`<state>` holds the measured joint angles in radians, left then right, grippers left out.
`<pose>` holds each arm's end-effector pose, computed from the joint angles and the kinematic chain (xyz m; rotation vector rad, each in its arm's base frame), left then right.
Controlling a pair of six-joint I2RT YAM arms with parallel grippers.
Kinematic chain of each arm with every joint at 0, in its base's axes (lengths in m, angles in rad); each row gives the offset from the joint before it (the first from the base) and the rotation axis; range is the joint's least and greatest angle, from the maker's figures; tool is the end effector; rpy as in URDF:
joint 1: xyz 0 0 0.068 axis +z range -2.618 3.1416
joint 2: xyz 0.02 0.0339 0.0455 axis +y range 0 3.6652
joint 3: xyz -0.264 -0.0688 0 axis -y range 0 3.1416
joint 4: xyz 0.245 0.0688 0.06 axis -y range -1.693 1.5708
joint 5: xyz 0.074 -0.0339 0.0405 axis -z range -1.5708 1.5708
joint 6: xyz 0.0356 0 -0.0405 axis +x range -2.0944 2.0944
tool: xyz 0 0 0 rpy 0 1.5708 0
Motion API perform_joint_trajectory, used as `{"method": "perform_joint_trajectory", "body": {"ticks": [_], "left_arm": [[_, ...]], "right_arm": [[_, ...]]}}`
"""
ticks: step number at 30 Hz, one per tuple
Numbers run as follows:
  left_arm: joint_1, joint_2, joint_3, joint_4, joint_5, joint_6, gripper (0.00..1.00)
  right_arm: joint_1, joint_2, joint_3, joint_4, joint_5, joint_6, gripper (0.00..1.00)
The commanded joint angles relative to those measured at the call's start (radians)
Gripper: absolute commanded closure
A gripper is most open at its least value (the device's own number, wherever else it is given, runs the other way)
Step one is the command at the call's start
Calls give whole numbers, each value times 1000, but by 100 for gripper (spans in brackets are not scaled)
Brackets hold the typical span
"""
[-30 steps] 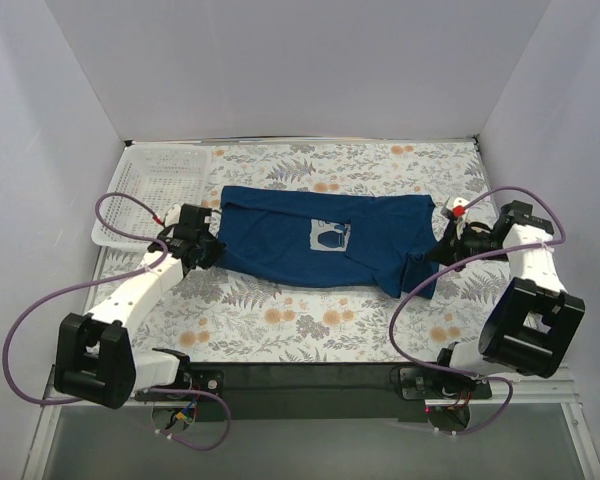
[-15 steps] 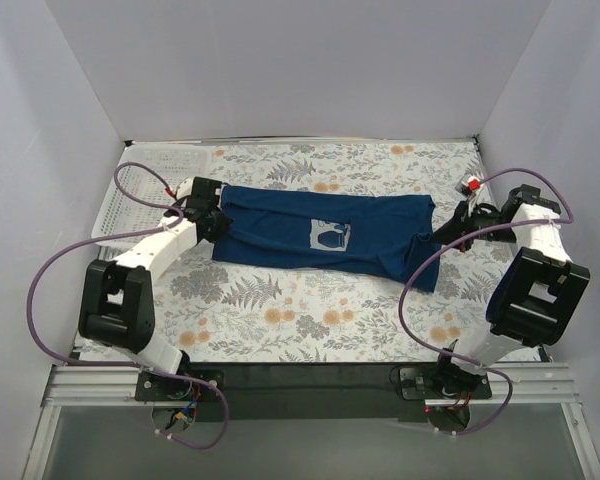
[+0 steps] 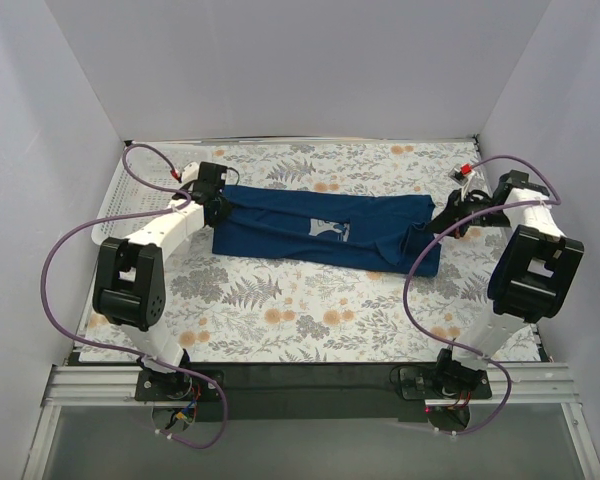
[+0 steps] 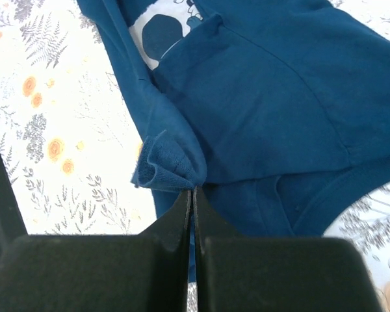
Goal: Fold and stack the t-shirts
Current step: Fold the tshirt
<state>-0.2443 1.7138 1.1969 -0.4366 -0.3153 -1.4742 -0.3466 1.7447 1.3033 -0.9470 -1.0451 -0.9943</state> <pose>0.3546 -0.0770 0.2179 -1.5373 1.9581 -0.3423 0.3204 -0.0830 0.2328 -0.8149 2.0612 0.8731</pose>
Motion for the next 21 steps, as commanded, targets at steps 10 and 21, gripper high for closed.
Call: {"method": "perform_joint_trajectory", "body": {"ticks": [10,21], "left_arm": [[13,99,107,25,-61,140,100],[14,181,185,16,-42,166,100]], "right_arm": [[55,79,129,45,-26,177,99],[60,88,88,227,25,387,99]]}}
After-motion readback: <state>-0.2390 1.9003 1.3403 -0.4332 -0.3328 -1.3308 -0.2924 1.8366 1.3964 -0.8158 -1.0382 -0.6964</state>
